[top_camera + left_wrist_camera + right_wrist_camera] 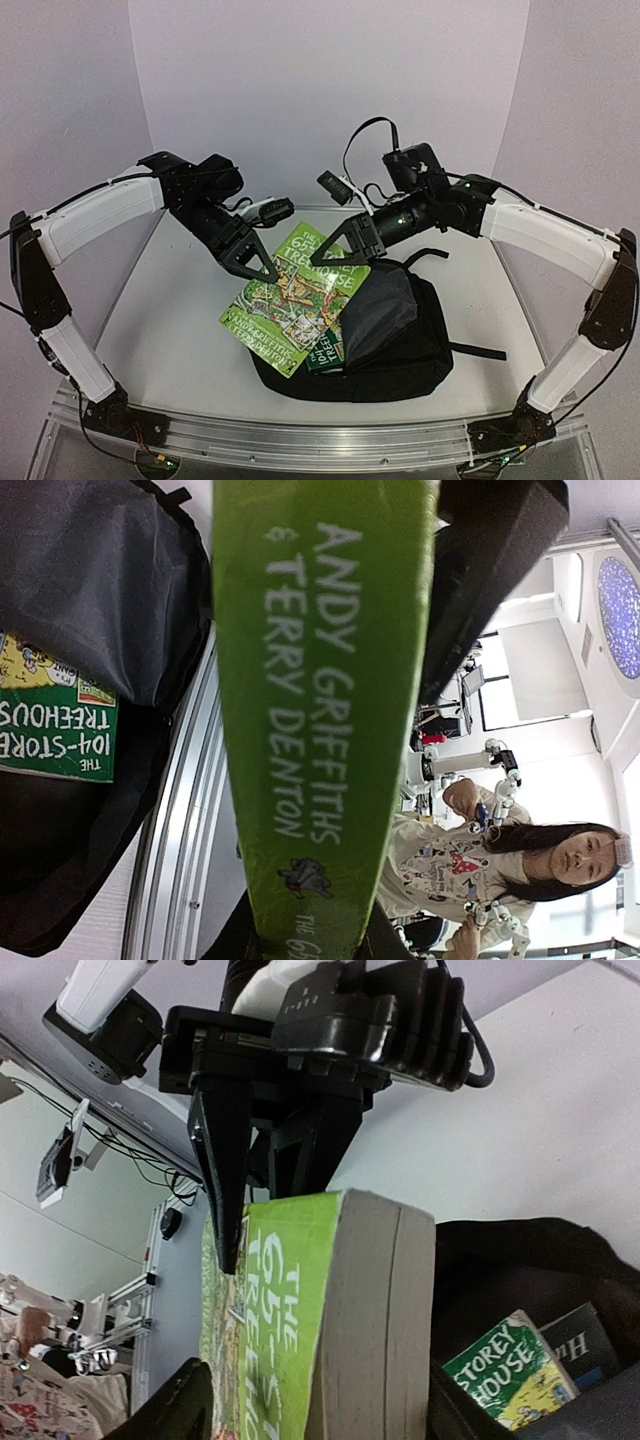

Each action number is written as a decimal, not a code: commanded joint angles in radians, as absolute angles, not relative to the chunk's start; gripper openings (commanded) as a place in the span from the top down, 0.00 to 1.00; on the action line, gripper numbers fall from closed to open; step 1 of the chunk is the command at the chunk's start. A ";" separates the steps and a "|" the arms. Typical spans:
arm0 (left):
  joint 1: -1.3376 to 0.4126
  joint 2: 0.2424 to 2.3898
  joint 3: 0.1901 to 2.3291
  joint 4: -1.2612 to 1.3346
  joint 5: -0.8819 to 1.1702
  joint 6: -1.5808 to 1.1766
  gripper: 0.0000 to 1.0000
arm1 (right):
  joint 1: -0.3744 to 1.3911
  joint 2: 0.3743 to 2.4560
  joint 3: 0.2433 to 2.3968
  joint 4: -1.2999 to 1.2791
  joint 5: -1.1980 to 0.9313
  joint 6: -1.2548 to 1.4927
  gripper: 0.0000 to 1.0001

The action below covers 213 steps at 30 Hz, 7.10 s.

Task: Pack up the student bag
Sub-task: Pick up the book from the center of the board, then place the book in the student bag.

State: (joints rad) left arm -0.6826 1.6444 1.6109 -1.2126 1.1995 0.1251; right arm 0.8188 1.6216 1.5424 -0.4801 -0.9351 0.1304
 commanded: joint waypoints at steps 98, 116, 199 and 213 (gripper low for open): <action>-0.482 1.281 0.802 0.089 0.892 -0.906 1.00 | 0.585 1.224 0.793 -0.263 -0.319 0.702 0.14; -0.532 1.289 0.857 -0.105 0.805 -0.895 1.00 | 0.585 1.146 0.926 -0.216 -0.409 0.686 1.00; -0.978 1.915 1.512 -0.356 0.318 -0.693 0.42 | 0.617 1.179 0.974 0.126 -0.536 0.724 1.00; -0.998 2.007 1.587 -0.345 0.381 -0.666 0.55 | 0.617 1.180 0.971 0.126 -0.537 0.721 1.00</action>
State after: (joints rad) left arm -0.9849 1.9590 1.5016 -0.3656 0.3411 -0.6980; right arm 0.6079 1.2213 0.9424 -0.0082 -0.5320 0.7193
